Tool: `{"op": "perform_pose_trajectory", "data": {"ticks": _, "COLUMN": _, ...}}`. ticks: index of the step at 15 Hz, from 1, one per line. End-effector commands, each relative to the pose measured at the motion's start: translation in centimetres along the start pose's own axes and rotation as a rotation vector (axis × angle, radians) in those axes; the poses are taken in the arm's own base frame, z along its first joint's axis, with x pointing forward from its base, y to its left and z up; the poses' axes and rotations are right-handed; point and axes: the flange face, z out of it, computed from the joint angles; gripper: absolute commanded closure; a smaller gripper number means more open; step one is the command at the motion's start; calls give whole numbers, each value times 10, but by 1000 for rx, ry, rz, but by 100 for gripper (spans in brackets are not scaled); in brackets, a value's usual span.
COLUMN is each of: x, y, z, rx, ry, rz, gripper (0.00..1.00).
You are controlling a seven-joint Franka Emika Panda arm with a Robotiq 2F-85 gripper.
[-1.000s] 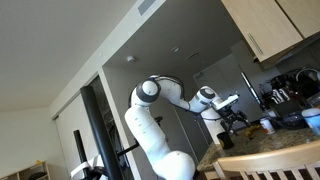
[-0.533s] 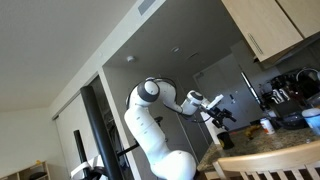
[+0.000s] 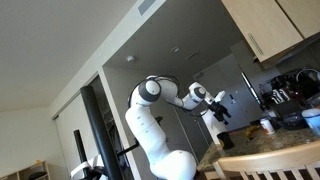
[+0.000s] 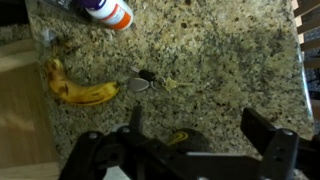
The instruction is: Move the black mug to the right
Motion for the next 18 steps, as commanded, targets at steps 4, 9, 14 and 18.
{"op": "perform_pose_trajectory", "data": {"ticks": 4, "x": 10, "y": 8, "z": 23, "rx": 64, "ry": 99, "rz": -169, "gripper": 0}}
{"op": "perform_pose_trajectory", "data": {"ticks": 9, "x": 50, "y": 12, "z": 59, "rx": 97, "ry": 236, "rz": -387, "gripper": 0}}
{"op": "perform_pose_trajectory", "data": {"ticks": 14, "x": 48, "y": 8, "z": 51, "rx": 91, "ry": 196, "rz": -314, "gripper": 0}}
{"op": "perform_pose_trajectory", "data": {"ticks": 18, "x": 48, "y": 3, "z": 56, "rx": 108, "ry": 223, "rz": -353, "gripper": 0}}
